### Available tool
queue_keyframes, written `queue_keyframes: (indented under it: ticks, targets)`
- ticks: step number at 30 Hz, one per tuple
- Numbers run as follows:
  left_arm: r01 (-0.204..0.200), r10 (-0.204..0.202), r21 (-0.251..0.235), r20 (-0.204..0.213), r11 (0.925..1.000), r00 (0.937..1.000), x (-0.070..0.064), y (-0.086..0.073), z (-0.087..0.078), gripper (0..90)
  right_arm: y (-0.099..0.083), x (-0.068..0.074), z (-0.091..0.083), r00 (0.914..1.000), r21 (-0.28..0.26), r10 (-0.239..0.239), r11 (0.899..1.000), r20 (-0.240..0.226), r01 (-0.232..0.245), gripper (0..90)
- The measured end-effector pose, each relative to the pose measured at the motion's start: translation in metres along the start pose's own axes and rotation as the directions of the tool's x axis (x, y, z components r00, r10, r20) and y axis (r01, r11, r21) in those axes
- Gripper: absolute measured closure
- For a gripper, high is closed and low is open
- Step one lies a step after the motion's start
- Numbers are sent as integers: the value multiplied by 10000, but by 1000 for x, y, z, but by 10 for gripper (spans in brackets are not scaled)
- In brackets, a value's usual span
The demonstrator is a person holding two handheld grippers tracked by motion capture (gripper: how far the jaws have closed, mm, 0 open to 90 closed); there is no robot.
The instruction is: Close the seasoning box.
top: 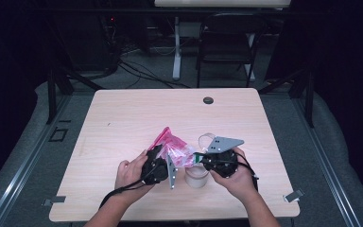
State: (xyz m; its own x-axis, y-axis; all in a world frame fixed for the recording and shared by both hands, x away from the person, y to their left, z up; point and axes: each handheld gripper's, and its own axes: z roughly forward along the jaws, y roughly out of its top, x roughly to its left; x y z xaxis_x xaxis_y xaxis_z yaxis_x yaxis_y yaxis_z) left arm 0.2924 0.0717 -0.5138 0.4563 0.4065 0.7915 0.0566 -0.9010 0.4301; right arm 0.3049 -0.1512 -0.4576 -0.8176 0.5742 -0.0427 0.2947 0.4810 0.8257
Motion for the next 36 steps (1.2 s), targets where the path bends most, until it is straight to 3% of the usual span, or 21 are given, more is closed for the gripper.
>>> queue_keyframes:
  ticks: [5,10,11,24,26,32,35,36]
  targets:
    - [543,-547,120,325,9985,9980,-3,-5,2,698,2,1,1,9999,-145,23,9999,-119,-25,883]
    - [1579,-1572,-58,656,9874,9854,-5,-11,6,702,4,2,1,9997,-292,46,9996,-258,-53,870]
    - [1501,-1503,90,759,9886,9857,-3,-12,6,703,5,2,1,9996,-302,36,9995,-269,-44,868]
    - [2306,-2295,51,1244,9730,9653,-6,-15,9,706,6,3,0,9994,-424,19,9991,-359,-34,799]
    - [2539,-2527,101,1406,9672,9573,-5,-15,9,707,7,4,0,9990,-533,72,9985,-434,-95,757]
    - [2791,-2788,216,1636,9600,9463,-4,-18,9,708,8,1,-2,9975,-790,391,9959,-594,-437,651]
    - [2962,-2957,250,1826,9548,9377,-3,-20,9,708,8,1,-4,9972,-886,449,9948,-595,-501,604]
    - [3068,-3065,290,1939,9513,9319,-1,-21,9,709,9,1,-4,9973,-929,461,9944,-575,-514,589]
